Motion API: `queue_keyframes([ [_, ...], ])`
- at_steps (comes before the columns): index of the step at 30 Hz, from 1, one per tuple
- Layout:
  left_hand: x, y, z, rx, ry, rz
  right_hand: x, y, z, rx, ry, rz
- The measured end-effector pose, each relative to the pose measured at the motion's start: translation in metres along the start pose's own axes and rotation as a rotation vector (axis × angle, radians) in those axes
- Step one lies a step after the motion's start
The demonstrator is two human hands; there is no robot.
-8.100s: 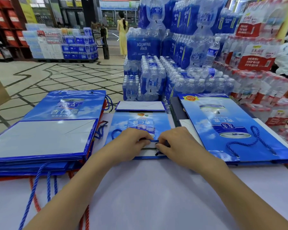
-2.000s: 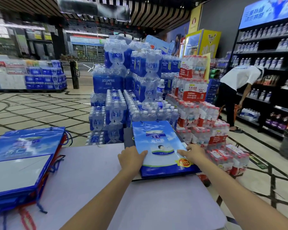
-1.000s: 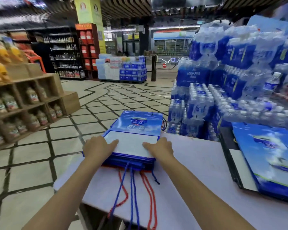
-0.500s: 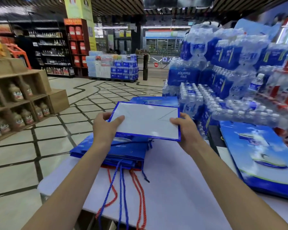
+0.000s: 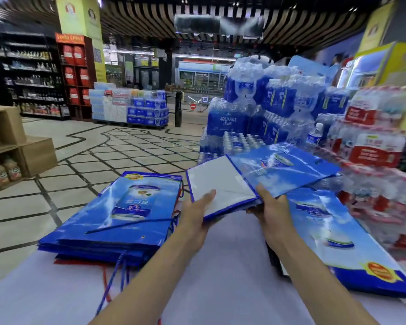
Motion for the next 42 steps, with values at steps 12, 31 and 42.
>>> queue_keyframes([
  [12,0.046,-0.043,-0.026,0.112,0.026,-0.199,0.058,-0.062,-0.127,-0.185,0.078,0.266],
  [31,0.045,-0.042,-0.011,0.119,0.092,-0.154,0.028,-0.015,-0.103,-0.283,0.116,0.354],
  [42,0.053,-0.012,-0.039,1.123,0.197,0.197,0.017,0.001,-0.089,-1.013,0.047,0.081],
])
Point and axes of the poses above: each hand's wrist, its own x-axis towards the middle knuckle, its own z-axis out of the palm, y = z × x, the point moved 8 cm from there along x, towards the middle knuckle, and after that the axes turned 9 degrees about y, right-handed, at the moved point
